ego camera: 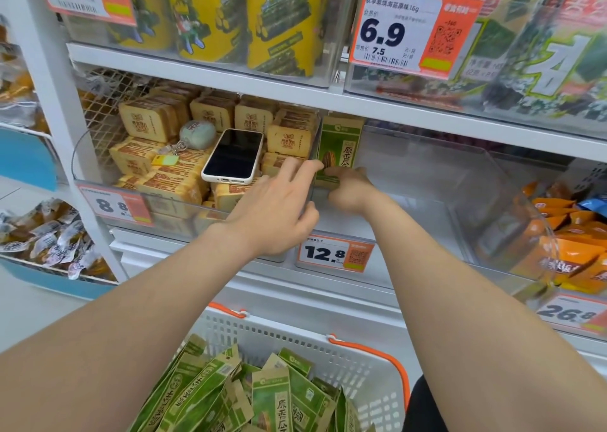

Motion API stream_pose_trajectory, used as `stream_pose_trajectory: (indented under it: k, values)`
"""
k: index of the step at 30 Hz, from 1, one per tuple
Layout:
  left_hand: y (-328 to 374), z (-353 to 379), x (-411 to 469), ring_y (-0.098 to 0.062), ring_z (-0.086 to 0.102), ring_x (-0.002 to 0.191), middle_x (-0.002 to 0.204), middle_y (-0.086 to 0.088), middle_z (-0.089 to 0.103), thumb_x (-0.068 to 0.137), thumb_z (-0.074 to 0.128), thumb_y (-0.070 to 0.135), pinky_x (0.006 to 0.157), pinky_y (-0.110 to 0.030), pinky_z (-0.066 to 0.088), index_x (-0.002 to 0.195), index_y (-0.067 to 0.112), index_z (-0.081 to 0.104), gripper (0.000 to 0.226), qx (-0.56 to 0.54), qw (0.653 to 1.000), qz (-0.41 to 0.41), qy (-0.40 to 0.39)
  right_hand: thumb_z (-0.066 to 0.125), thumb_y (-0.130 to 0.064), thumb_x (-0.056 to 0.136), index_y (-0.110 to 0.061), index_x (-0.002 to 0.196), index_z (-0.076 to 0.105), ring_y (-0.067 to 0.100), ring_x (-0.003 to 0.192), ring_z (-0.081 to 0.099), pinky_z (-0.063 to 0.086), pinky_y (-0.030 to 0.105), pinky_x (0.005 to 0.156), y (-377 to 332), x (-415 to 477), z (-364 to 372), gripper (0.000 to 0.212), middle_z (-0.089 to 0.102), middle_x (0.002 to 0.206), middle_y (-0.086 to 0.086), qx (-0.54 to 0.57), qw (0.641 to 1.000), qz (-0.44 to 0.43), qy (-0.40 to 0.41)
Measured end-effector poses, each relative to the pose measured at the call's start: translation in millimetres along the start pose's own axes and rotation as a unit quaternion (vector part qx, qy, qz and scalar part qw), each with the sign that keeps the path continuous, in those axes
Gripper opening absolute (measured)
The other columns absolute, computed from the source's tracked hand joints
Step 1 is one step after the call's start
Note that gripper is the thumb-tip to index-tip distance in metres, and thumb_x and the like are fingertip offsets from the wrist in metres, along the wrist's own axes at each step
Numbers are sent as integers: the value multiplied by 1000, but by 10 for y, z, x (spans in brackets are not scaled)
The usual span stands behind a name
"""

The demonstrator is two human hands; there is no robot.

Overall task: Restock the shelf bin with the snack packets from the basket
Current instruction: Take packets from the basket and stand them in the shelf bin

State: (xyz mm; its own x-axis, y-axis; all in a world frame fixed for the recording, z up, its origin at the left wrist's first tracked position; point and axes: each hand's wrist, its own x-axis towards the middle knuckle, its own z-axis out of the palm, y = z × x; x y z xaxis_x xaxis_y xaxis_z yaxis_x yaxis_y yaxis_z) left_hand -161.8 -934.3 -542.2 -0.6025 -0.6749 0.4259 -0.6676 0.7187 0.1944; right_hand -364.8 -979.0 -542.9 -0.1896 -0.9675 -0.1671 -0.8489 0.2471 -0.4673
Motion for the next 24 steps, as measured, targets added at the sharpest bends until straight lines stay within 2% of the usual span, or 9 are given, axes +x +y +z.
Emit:
stream_pose_trajectory:
  k: [4, 6, 9, 11, 14, 17, 19, 21, 24]
  values:
    - [3, -13, -4, -32, 50, 78, 136, -8, 46, 101, 49, 32, 82, -43, 43, 155, 21, 32, 58, -2, 1000, 5, -1, 58, -19, 98, -29, 163, 31, 32, 149, 35, 37, 34, 116, -1, -17, 23, 71, 31, 163, 15, -12, 1000, -9, -15]
    - [-3, -22, 0, -26, 45, 80, 135, -8, 46, 101, 49, 30, 80, -39, 37, 155, 20, 34, 57, -6, 1000, 12, 2, 61, -22, 96, -30, 162, 32, 31, 147, 39, 41, 31, 110, -1, -52, 15, 73, 38, 162, 11, -12, 1000, -10, -14]
    - [-2, -32, -3, -28, 53, 96, 131, -11, 46, 100, 49, 29, 86, -43, 47, 153, 17, 37, 56, -10, 1000, 19, 6, 61, -20, 95, -30, 159, 38, 30, 137, 50, 41, 24, 94, -15, -133, -63, 69, 48, 155, 10, 7, 1000, -12, 13]
    - [12, -37, -16, -34, 54, 107, 132, -13, 44, 99, 49, 29, 91, -50, 50, 150, 15, 40, 54, 15, 1000, 17, 21, 59, -19, 94, -29, 153, 46, 31, 128, 56, 42, 24, 89, -35, -209, -105, 62, 57, 143, 10, 18, 999, -15, 32]
    - [99, -63, -60, -36, 51, 105, 136, -16, 42, 99, 49, 28, 90, -51, 48, 144, 15, 46, 47, 74, 996, 12, 57, 54, -23, 85, -26, 140, 57, 31, 115, 60, 49, 28, 88, -58, -354, -156, 55, 63, 132, 13, 6, 997, -35, 66]
    - [213, -89, -137, -33, 47, 102, 130, -15, 44, 99, 52, 22, 84, -50, 46, 133, 15, 52, 35, 83, 993, 8, 85, 54, -17, 91, -18, 139, 59, 34, 114, 61, 55, 39, 95, -97, -577, -187, 49, 66, 124, 14, -16, 989, -79, 121]
    - [271, -92, -215, -32, 46, 102, 128, -13, 44, 99, 53, 22, 84, -50, 46, 127, 16, 53, 28, 70, 994, -3, 89, 52, -16, 95, -18, 143, 57, 36, 116, 61, 54, 44, 98, -93, -710, -156, 48, 67, 124, 15, -21, 986, -103, 131]
    - [311, -80, -303, -32, 46, 104, 131, -13, 43, 100, 52, 25, 85, -50, 46, 123, 15, 53, 25, 64, 994, -8, 84, 50, -19, 100, -21, 150, 52, 36, 129, 56, 48, 42, 108, -54, -819, -89, 50, 63, 139, 13, -31, 989, -118, 88]
    - [332, -75, -397, -34, 47, 108, 142, -14, 38, 103, 49, 29, 86, -49, 45, 122, 16, 53, 23, 66, 996, -11, 66, 48, -23, 105, -21, 161, 34, 33, 147, 42, 35, 38, 119, -7, -883, -85, 58, 46, 160, 10, -28, 992, -118, 44]
